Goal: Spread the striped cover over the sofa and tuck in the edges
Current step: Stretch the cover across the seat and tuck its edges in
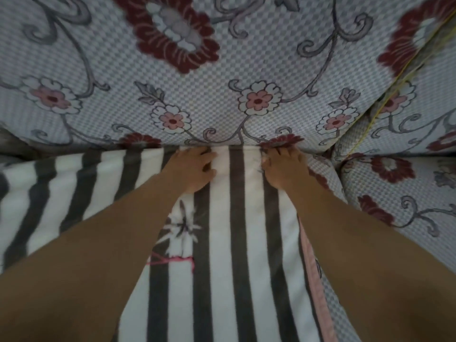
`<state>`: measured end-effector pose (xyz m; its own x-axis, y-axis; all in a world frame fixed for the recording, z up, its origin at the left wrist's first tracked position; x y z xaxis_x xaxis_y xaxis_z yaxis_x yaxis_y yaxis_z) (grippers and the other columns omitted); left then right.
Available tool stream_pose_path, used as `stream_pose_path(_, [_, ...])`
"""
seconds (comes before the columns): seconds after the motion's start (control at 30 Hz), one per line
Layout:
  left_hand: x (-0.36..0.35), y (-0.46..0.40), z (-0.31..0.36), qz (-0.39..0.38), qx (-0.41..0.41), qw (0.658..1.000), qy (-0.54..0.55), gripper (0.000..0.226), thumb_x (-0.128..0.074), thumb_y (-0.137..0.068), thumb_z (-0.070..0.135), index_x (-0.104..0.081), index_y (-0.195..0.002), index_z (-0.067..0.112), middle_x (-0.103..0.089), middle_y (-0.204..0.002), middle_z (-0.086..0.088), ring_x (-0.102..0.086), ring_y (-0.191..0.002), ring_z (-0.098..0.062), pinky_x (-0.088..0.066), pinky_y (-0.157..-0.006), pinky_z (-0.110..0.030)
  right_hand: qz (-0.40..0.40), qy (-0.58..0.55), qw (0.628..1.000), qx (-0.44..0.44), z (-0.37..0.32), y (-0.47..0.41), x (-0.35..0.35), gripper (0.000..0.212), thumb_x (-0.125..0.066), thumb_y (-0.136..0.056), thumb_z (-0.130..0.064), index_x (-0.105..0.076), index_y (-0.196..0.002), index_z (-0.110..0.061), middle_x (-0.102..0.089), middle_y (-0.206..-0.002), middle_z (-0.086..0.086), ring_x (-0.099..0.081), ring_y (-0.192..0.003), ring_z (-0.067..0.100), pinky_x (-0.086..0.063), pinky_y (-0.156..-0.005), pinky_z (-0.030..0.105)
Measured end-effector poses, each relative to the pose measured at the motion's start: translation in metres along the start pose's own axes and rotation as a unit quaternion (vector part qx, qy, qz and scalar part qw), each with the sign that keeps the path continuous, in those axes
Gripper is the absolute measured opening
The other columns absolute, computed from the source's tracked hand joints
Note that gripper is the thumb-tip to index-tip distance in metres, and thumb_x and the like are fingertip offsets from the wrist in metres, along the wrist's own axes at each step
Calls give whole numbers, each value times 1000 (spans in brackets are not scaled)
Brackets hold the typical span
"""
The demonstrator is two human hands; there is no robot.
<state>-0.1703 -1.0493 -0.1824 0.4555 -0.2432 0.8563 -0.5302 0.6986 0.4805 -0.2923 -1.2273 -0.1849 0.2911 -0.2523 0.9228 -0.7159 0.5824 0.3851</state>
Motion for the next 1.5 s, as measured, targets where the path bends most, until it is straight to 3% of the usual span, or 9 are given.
stream_pose_path(0.1, [17,35,-28,49,4,999,24,50,-36,-98,36,-28,-147,26,-24,-157,1,-25,-143,-20,-21,-118,-34,56,55,995,68,-40,23,19,46,-31,-98,-35,-39,-139,-19,-42,-147,8,-35,-135,30,-18,-112,48])
stream_pose_path(0.4, [65,113,-187,131,113,980,94,43,-45,-95,23,-48,-137,26,-47,-144,-8,-45,-131,-27,-36,-108,-34,39,-117,961,248,-245,63,47,28,-42,-96,-29,-55,-120,-22,-56,-128,3,-45,-122,29,-34,-104,46])
stream_pose_path(0.53, [74,147,-266,152,165,971,76,41,-45,-92,15,-55,-130,26,-56,-134,-15,-54,-119,-35,-44,-99,-40,50,-155,944,287,-320,71,53,17,-43,-95,-25,-59,-96,-20,-64,-106,4,-53,-107,30,-38,-90,41])
stream_pose_path(0.8, [55,172,-402,105,242,964,40,45,-51,-89,10,-55,-130,26,-55,-134,-11,-53,-120,-34,-46,-99,-41,81,-156,937,302,-434,53,38,24,-41,-98,-24,-61,-87,-15,-67,-91,10,-59,-89,31,-43,-81,39])
stream_pose_path(0.97, [60,159,-436,121,234,964,25,39,-66,-82,29,-61,-121,25,-58,-125,-14,-56,-115,-35,-49,-94,-42,42,-66,963,257,-476,38,24,37,-39,-101,-31,-40,-68,-14,-48,-70,5,-52,-75,29,-36,-68,35])
stream_pose_path(1.13, [69,158,-474,106,227,968,0,46,-63,-82,19,-56,-124,37,-57,-127,-13,-56,-115,-36,-48,-93,-43,-17,13,968,252,-497,29,17,14,-58,-90,-20,-68,-88,-12,-66,-91,10,-62,-87,30,-52,-79,37])
stream_pose_path(1.37, [66,166,-489,102,159,981,51,28,-73,-72,13,-68,-97,24,-63,-114,-9,-59,-102,-31,-50,-88,-36,-84,-90,947,298,-500,38,16,12,-72,-82,-30,-71,-88,-21,-68,-90,-3,-62,-86,17,-53,-78,33])
stream_pose_path(1.43, [64,165,-487,71,135,988,25,23,-74,-73,18,-67,-96,20,-61,-112,-9,-58,-102,-31,-48,-85,-34,-50,-74,950,299,-502,38,20,9,-69,-84,-26,-66,-78,-20,-65,-82,-2,-62,-81,19,-50,-71,32])
stream_pose_path(1.5, [71,166,-485,101,135,986,12,16,-69,-78,22,-64,-93,20,-60,-109,-10,-58,-102,-32,-48,-82,-37,95,-55,954,279,-502,38,46,12,-59,-88,-18,-59,-76,-18,-63,-81,4,-61,-78,25,-43,-64,29])
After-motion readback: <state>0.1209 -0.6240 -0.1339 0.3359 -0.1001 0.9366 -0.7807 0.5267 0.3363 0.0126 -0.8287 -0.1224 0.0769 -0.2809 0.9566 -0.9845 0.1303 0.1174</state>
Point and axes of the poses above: each hand's wrist, its own y-axis away from the middle knuckle, its own x-axis out of the back of the hand, z = x × y, the point moved 8 cm from there along -y, towards the middle knuckle
